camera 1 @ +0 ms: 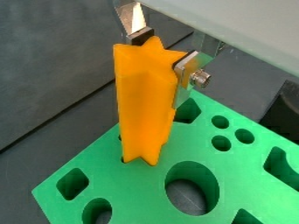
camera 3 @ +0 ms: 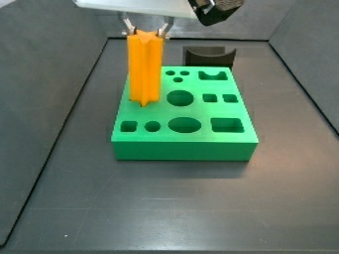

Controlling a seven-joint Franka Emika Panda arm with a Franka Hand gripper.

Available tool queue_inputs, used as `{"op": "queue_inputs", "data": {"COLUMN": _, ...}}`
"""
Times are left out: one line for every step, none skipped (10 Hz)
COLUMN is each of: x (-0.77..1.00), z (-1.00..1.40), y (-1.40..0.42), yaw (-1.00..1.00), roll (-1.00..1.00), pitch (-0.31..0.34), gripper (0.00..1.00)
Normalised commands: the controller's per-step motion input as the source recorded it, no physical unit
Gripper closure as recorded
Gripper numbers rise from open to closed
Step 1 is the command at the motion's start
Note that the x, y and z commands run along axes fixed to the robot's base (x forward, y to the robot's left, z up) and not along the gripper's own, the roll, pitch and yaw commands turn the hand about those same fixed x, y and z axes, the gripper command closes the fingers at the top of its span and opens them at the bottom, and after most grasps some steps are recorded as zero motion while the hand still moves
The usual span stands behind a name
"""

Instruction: Insert the star object.

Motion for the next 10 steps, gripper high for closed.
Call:
{"op": "queue_inputs", "data": {"x": 0.0, "z": -0.2, "y": 0.15, "yaw": 0.0, "roll": -0.47, "pitch": -0.013, "gripper": 1.0}}
{"op": "queue_inputs", "data": {"x": -0.03, "z": -0.3, "y": 0.07, "yaw": 0.0, "roll": -0.42, "pitch": -0.011, "gripper": 1.0}}
{"op": "queue_inputs", "data": {"x": -0.11, "z": -0.57, "y": -0.04, "yaw": -0.02, "roll": -0.27, "pitch": 0.0, "gripper": 1.0}}
{"op": "queue_inputs", "data": {"x": -0.09, "z": -0.57, "y": -0.07, "yaw": -0.03, "roll": -0.27, "pitch": 0.0, "gripper": 1.0}}
{"op": "queue_inputs", "data": {"x": -0.05, "z": -0.66, "y": -0.05, "yaw": 0.0, "roll": -0.23, "pitch": 0.0, "gripper": 1.0}}
{"op": "queue_inputs", "data": {"x": -0.06, "z": -0.78, "y": -0.1, "yaw": 0.0, "roll": -0.17, "pitch": 0.003, "gripper": 1.0}}
{"op": "queue_inputs", "data": {"x": -0.19, "z": -0.78, "y": -0.1, "yaw": 0.0, "roll": -0.1, "pitch": 0.0, "gripper": 1.0}}
{"op": "queue_inputs", "data": {"x": -0.23, "z": -0.79, "y": -0.17, "yaw": 0.0, "roll": 0.0, "pitch": -0.077, "gripper": 1.0}}
{"op": "queue_inputs", "data": {"x": -0.24, "z": -0.67, "y": -0.29, "yaw": 0.03, "roll": 0.12, "pitch": -0.236, "gripper": 1.0}}
{"op": "queue_inputs", "data": {"x": -0.26, "z": -0.42, "y": -0.19, "yaw": 0.09, "roll": 0.03, "pitch": -0.374, "gripper": 1.0}}
